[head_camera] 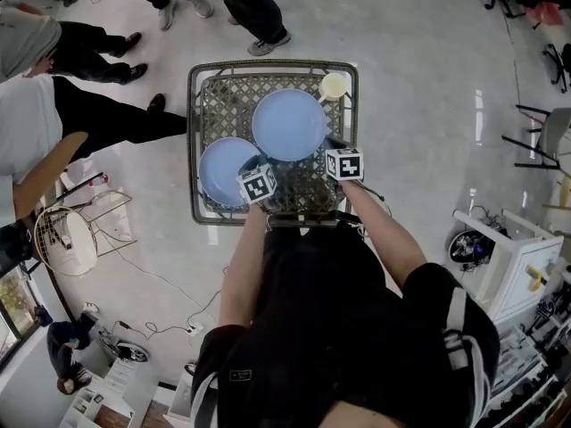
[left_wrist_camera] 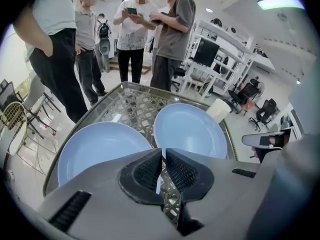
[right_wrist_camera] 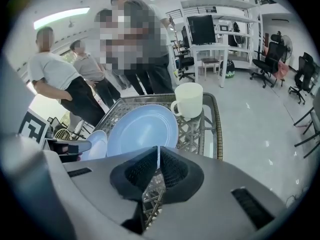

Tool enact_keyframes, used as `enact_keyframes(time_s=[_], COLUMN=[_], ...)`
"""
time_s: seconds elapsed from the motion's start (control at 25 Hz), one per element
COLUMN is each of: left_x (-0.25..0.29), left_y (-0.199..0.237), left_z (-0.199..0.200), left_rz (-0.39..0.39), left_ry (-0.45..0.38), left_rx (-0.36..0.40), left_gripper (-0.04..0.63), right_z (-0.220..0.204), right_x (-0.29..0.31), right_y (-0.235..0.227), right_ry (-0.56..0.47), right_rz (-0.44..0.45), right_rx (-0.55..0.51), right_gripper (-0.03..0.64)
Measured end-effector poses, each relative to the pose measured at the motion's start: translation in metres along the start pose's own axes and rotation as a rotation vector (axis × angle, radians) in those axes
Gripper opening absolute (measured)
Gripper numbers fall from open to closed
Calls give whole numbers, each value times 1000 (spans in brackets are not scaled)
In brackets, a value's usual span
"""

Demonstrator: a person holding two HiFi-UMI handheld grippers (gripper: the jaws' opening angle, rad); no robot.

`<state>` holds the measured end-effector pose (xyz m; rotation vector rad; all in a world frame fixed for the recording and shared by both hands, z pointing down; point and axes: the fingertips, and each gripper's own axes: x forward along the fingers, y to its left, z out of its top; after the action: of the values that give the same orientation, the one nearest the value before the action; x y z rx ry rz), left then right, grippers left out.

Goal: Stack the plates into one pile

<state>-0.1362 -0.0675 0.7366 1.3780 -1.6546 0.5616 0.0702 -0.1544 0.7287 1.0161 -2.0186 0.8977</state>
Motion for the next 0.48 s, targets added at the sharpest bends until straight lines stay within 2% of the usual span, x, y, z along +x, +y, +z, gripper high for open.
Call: enact_keyframes(time_s=[0.16, 0.48], left_x=[-23, -98], left_y=[-6, -20], left_z=[-8, -24], left_rz=[7, 40], left_ry=[-79, -232], left_rx=[-22, -78], left_gripper=[17, 15], right_z=[0, -6], right_x=[-21, -70], right_y=[14, 44], right_ry=[-76, -175], right_rz=[46, 148], right_rx=[-46, -133], right_gripper=[11, 9])
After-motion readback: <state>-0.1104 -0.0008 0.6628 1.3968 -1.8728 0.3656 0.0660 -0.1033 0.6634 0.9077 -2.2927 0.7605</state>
